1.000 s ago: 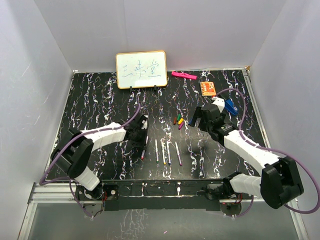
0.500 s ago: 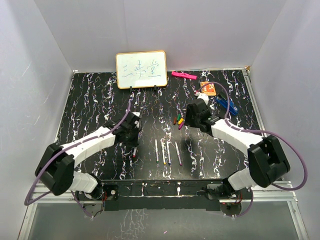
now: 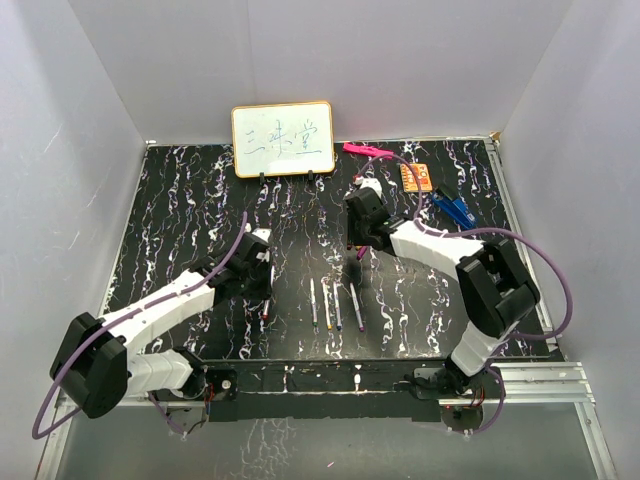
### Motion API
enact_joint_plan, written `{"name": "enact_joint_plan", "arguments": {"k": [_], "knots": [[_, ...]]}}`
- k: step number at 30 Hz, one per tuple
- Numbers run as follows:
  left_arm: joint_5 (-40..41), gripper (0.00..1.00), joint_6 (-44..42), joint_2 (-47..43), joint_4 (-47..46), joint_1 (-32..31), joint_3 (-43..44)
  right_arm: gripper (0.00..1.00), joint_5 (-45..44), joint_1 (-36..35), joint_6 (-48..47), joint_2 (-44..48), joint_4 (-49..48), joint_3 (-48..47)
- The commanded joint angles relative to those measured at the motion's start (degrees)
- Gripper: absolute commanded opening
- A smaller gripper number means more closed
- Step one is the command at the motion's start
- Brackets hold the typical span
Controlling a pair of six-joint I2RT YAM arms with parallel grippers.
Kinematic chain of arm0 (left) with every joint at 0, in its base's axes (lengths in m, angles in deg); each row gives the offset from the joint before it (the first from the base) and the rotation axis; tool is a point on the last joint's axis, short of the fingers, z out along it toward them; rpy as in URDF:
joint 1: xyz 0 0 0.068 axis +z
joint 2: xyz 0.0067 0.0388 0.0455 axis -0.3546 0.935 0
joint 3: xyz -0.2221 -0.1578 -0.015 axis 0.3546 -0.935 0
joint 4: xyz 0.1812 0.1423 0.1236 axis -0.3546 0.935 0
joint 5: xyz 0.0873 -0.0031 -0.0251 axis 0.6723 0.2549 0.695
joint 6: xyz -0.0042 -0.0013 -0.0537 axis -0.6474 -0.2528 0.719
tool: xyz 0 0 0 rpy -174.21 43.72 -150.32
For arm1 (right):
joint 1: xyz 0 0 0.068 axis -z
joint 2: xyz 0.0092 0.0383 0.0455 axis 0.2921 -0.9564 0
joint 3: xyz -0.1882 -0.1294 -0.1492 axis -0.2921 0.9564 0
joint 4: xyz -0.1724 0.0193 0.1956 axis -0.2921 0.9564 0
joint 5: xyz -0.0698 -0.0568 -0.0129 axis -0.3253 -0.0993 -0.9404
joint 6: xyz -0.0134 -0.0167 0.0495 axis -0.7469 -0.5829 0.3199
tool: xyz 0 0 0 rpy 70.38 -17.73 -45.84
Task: Insert the pens into the pen caps
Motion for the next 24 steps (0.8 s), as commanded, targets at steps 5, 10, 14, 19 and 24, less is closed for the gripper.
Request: {"name": "enact_joint_plan", "arguments": {"k": [5, 10, 14, 19, 24], "knots": [[0.2, 0.0, -0.1, -2.9, -0.2, 0.2, -0.3, 0.29, 0.6, -0.1, -2.5, -6.1, -3.4, -7.8], [0.7, 0.0, 0.4, -3.1, 0.3, 0.2, -0.4, 0.4, 0.5, -0.1, -2.5, -9.7, -1.6, -11.0], [0.7, 0.0, 0.5, -3.0, 0.3, 0.2, -0.4, 0.42, -0.2, 0.0, -2.5, -11.5, -0.7, -12.5], [0.4, 0.0, 0.4, -2.2, 0.3, 0.2, -0.4, 0.42, -1.5, -0.1, -2.7, -12.7, -0.5, -13.5], [-0.1, 0.0, 0.4, -1.2, -0.1, 0.2, -0.6, 0.41, -2.6, -0.1, -3.2, -14.3, -0.3, -14.6]]}}
